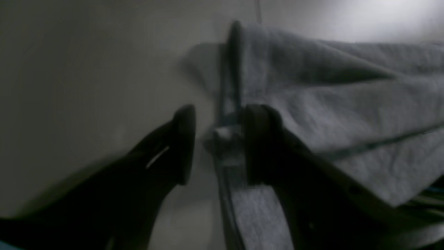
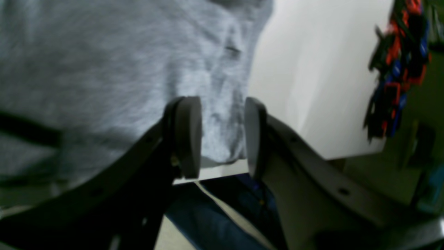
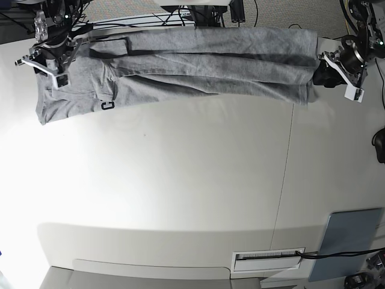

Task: Fold the T-shirt properly
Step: 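Hold the folded strip with both grippers and drag it toward the robot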

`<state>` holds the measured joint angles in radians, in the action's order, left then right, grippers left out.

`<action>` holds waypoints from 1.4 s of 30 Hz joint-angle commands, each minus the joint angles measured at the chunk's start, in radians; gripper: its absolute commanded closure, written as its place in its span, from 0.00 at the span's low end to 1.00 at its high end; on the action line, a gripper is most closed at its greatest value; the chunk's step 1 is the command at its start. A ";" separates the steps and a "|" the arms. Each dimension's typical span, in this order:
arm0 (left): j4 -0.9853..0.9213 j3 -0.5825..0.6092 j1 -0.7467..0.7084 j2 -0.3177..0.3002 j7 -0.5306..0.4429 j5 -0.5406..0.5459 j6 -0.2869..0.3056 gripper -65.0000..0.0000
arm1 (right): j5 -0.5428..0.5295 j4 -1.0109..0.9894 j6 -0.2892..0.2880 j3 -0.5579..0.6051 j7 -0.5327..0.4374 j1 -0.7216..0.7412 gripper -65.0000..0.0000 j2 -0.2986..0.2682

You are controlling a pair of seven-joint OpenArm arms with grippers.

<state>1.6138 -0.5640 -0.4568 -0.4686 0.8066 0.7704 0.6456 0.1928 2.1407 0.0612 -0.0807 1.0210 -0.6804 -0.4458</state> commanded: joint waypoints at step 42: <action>-0.130 -0.021 0.007 0.064 0.053 0.099 0.002 0.47 | 0.006 0.018 0.026 -0.006 -0.039 0.018 0.67 -0.012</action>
<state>1.4788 -0.5842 -0.4446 -0.3912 0.8227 0.8845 0.6525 0.1829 2.1407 0.0792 -0.0803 0.9947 -0.6617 -0.4458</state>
